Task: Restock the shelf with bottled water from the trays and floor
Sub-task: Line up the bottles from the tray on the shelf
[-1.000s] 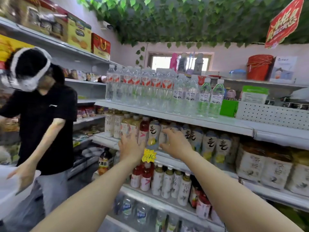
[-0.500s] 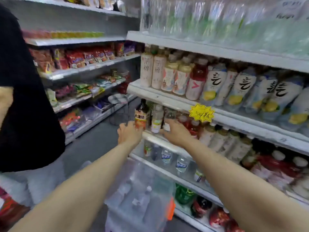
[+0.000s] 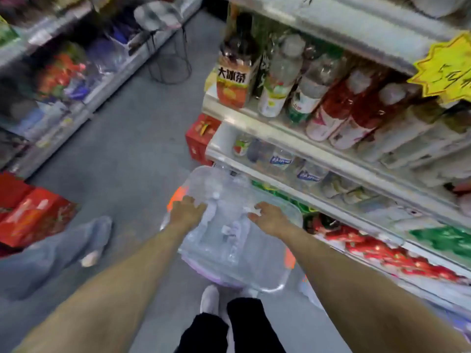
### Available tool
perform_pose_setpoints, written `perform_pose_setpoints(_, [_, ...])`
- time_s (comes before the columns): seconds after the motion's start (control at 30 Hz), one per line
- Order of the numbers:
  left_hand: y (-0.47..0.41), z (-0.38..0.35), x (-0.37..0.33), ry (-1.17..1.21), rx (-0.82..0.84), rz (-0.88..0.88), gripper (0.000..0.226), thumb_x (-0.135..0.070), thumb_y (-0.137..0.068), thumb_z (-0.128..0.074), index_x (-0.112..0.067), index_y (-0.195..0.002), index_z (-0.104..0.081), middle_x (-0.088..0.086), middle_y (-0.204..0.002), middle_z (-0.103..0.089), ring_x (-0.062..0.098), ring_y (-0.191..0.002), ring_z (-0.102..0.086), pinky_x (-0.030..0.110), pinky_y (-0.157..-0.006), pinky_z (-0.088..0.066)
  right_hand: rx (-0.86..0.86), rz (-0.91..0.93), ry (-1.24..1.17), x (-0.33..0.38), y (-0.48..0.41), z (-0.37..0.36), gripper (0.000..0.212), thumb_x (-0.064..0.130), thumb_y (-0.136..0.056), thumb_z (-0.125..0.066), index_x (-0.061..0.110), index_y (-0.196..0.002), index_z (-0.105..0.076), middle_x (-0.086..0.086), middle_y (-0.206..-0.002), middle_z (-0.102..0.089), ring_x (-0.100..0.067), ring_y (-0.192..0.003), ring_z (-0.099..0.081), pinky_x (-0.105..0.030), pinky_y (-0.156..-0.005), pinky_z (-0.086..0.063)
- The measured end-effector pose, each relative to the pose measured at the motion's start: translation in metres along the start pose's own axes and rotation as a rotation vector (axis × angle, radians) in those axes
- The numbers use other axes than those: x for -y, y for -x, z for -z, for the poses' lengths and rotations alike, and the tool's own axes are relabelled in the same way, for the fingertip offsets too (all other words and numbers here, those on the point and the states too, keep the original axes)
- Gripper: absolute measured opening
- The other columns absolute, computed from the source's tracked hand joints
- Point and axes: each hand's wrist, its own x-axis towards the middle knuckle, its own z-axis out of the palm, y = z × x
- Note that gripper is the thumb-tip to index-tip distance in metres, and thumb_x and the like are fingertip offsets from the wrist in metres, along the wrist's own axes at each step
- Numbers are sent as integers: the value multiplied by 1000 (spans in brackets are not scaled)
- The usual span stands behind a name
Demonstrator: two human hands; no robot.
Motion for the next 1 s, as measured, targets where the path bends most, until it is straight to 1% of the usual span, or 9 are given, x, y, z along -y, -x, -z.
perform_pose_setpoints(0.13, [-35,-31,34,23,94,72,61,-39,-92,-68,-1,-136,-51,25,-131,-59,38,-119,-57,36,-96,-46,107,-211,-212,-29,-44,-55,54,41,-97,-65,11,-140,-53,-3,-132,-56,-19,-93,-64,-20,-80,-55])
perform_pose_setpoints(0.3, [-85,-76,65,44,163,171,70,-39,-84,-77,-7,-140,-48,20,-138,-54,34,-130,-48,34,-105,-39,163,-418,-438,-58,-93,-112,62,38,-90,-76,10,-138,-48,-7,-118,-53,-23,-94,-58,-40,-90,-56])
perform_pose_setpoints(0.4, [-107,-101,68,0,170,202,71,-43,-82,-77,-14,-140,-47,17,-134,-58,36,-126,-52,38,-105,-41,173,-490,-488,-65,-115,-138,59,45,-80,-83,13,-118,-51,-6,-96,-59,-24,-81,-59,-37,-73,-54])
perform_pose_setpoints(0.47, [-117,-117,68,-71,132,209,78,-49,-81,-74,-18,-144,-39,19,-137,-51,37,-130,-44,39,-106,-35,164,-512,-515,-76,-129,-160,77,56,-63,-86,9,-118,-61,-6,-91,-65,-23,-72,-58,-32,-59,-47])
perform_pose_setpoints(0.53, [-122,-130,65,-113,101,244,83,-49,-83,-70,-20,-149,-29,19,-138,-43,38,-131,-38,45,-105,-36,133,-498,-532,-80,-136,-174,94,67,-48,-82,12,-121,-60,-8,-103,-70,-22,-76,-57,-29,-59,-44])
perform_pose_setpoints(0.67, [-130,-142,64,-200,46,263,80,-49,-83,-68,-20,-146,-28,15,-137,-43,35,-131,-39,47,-102,-38,95,-518,-567,-75,-136,-178,64,40,-72,-87,17,-113,-45,6,-92,-56,-22,-95,-59,-36,-81,-54])
perform_pose_setpoints(0.83, [-138,-124,70,-156,143,216,79,-48,-78,-79,-9,-134,-40,21,-133,-52,38,-127,-49,40,-100,-42,94,-511,-728,-79,-130,-177,59,43,-57,-91,22,-109,-72,0,-94,-76,-18,-87,-71,-34,-76,-60])
perform_pose_setpoints(0.93, [-118,-103,56,-117,186,227,81,-53,-68,-80,-10,-129,-49,15,-126,-61,36,-119,-58,38,-96,-49,127,-545,-832,-79,-105,-156,48,41,-58,-94,23,-98,-73,-4,-96,-77,-26,-91,-74,-50,-87,-61])
perform_pose_setpoints(1.0, [-98,-89,45,-57,200,231,79,-54,-63,-80,-8,-122,-54,12,-121,-64,34,-111,-62,38,-93,-52,131,-528,-882,-79,-82,-138,33,33,-71,-92,24,-93,-68,-5,-100,-74,-28,-97,-71,-46,-91,-59])
